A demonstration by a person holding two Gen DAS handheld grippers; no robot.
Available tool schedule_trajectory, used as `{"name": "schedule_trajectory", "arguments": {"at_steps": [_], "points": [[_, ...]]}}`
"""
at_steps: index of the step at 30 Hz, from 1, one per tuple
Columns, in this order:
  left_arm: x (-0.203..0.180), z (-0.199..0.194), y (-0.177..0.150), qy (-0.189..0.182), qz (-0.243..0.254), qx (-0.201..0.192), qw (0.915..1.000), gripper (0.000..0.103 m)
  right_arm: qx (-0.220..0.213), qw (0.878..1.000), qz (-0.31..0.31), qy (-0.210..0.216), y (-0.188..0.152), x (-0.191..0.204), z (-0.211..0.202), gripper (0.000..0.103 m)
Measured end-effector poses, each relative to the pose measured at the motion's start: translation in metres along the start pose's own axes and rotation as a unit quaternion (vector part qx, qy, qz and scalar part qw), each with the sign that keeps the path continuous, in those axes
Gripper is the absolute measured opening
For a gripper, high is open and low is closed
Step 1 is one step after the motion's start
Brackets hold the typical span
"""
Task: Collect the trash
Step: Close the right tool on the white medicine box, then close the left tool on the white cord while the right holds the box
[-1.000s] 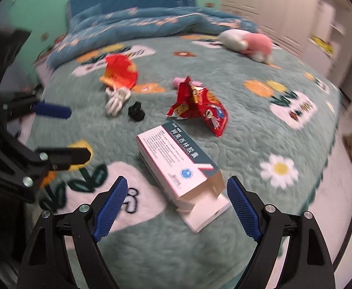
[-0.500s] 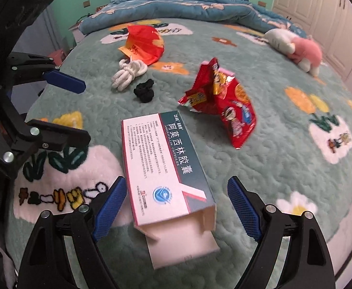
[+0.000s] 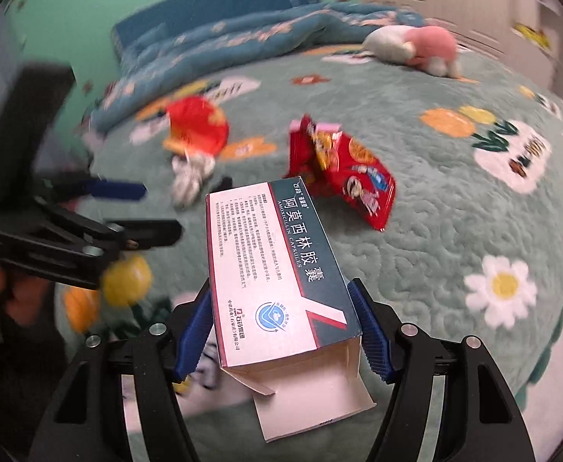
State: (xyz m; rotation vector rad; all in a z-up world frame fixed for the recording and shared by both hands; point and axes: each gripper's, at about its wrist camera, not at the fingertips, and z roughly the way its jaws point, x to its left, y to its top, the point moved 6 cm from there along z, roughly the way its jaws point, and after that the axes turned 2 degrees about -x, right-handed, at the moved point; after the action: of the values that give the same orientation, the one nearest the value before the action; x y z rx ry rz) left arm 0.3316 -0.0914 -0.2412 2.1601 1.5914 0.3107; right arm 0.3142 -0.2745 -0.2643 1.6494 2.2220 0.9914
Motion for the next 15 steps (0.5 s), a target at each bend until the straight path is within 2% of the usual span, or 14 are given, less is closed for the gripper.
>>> {"name": "schedule_trajectory", "arguments": {"at_steps": [4,9,15], "points": [[0.017,-0.002,0.009,-0.004,-0.018,-0.009,0.9998,0.088,-0.026,1.0,0.011,-0.008,0.01,0.019,-0.006,0.067],[0.034,0.003,0.017,-0.008,-0.019,-0.015,0.9997,0.088,-0.03,0.999,0.027,-0.005,0.018,0.033,-0.002,0.067],[0.061,0.012,0.027,-0.013,-0.045,-0.017,0.9988,0.088,-0.033,0.999,0.027,-0.008,0.027,0.046,0.001,0.067]]}}
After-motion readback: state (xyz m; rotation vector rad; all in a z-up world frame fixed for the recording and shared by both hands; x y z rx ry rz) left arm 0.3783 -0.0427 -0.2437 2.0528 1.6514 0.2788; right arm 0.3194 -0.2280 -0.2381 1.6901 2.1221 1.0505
